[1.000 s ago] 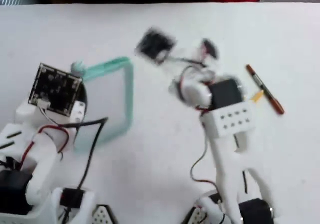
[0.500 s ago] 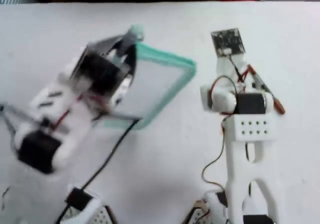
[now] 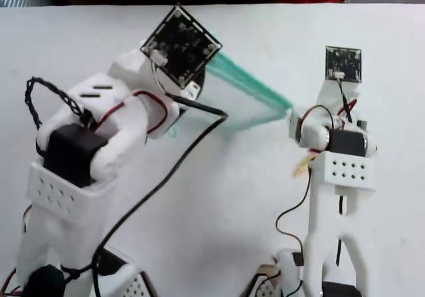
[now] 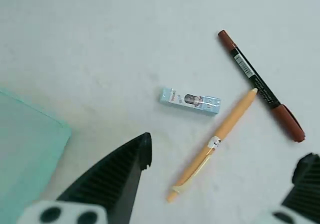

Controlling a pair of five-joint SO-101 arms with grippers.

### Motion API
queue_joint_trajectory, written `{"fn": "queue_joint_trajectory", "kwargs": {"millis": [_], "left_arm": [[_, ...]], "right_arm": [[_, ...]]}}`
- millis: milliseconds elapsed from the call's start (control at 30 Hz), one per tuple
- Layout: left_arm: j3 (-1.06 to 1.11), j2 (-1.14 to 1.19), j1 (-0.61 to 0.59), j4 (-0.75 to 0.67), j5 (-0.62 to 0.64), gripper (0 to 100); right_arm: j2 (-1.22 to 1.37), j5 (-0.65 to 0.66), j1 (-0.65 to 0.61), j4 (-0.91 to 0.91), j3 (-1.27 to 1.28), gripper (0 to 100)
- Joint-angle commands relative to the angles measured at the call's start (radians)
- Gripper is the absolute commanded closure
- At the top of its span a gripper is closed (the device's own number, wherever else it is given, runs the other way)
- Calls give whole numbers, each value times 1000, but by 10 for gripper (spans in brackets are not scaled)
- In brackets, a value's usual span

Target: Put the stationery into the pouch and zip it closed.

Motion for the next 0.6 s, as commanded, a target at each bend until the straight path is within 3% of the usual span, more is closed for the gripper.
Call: {"fn": "queue_joint_trajectory", "kwargs": {"millis": [0,133,267,467,567], "left_arm": [[123,-10,-54,-2,-11,969],[215,-56,-128,-20,-11,969],[292,-114,-170,-61,-49,967],[336,-159,-165,-103,-72,967],[339,-159,-166,-101,-72,967]], "right_arm": [[-31,-5,-5,-15,8,570],[-33,89,-65,8,25,570],[-84,221,-160,147,-26,570],[-415,351,-337,461,-224,577],[-522,400,-481,499,-275,660]]}}
